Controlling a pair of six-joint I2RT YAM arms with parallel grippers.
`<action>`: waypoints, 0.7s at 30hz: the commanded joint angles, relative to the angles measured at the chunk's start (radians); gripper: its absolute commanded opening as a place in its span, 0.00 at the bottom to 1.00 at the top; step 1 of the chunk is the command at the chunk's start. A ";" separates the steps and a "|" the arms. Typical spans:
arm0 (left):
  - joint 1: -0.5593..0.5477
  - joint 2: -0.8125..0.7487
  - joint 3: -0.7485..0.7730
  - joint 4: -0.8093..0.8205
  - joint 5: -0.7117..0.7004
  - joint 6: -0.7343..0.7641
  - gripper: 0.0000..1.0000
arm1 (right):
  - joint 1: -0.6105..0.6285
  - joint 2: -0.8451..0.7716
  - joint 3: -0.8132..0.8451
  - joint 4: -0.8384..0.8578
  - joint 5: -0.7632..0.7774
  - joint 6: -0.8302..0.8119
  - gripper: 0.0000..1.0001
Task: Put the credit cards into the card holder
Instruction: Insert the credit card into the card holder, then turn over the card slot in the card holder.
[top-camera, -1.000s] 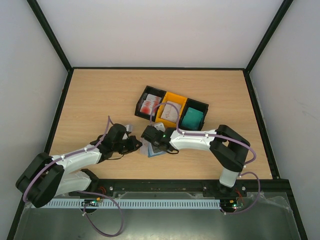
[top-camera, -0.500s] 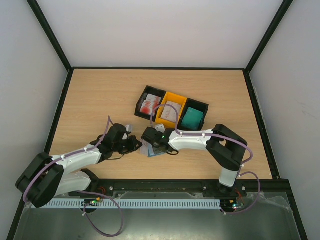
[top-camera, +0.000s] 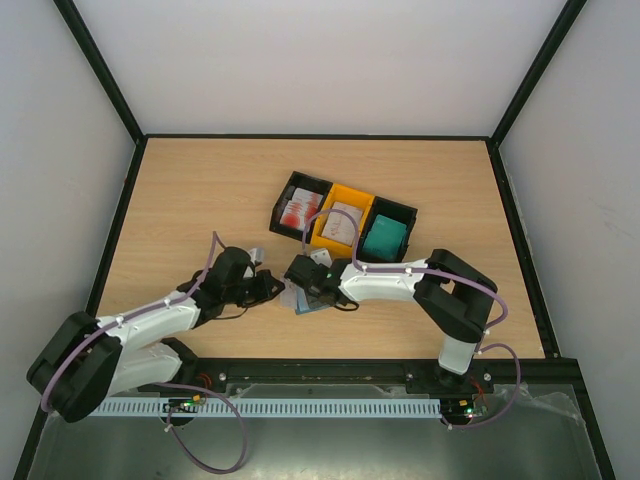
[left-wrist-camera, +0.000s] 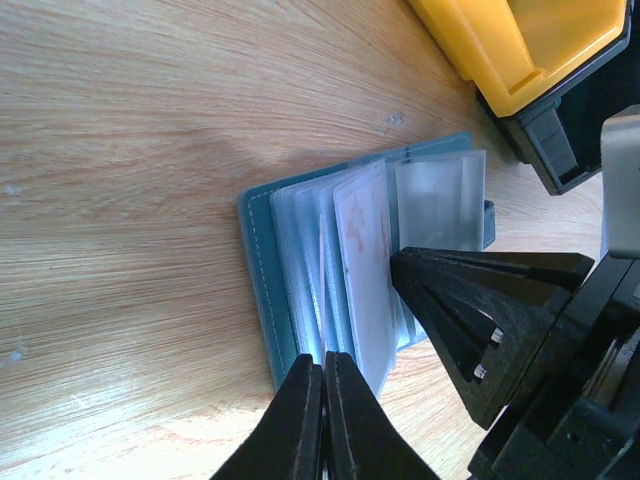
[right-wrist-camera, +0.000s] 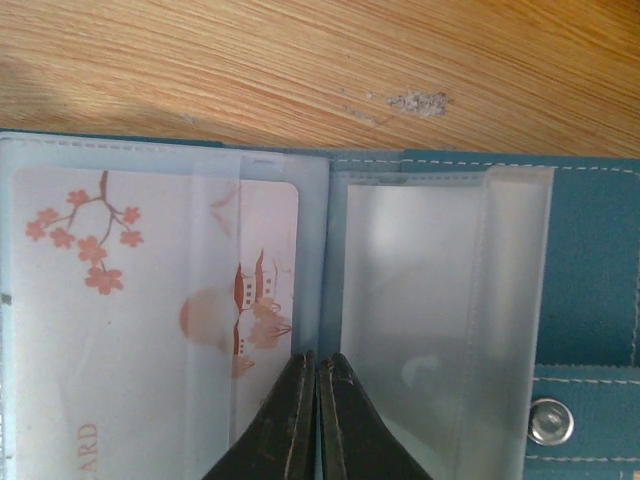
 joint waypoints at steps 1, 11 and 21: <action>-0.004 -0.041 -0.014 -0.037 -0.029 -0.007 0.03 | 0.004 0.025 -0.037 0.033 -0.056 0.010 0.05; -0.005 -0.041 -0.018 -0.025 -0.011 -0.006 0.03 | 0.004 0.029 -0.040 0.044 -0.062 0.013 0.05; -0.004 -0.017 -0.019 0.010 0.019 -0.007 0.03 | 0.004 0.029 -0.035 0.046 -0.060 0.010 0.05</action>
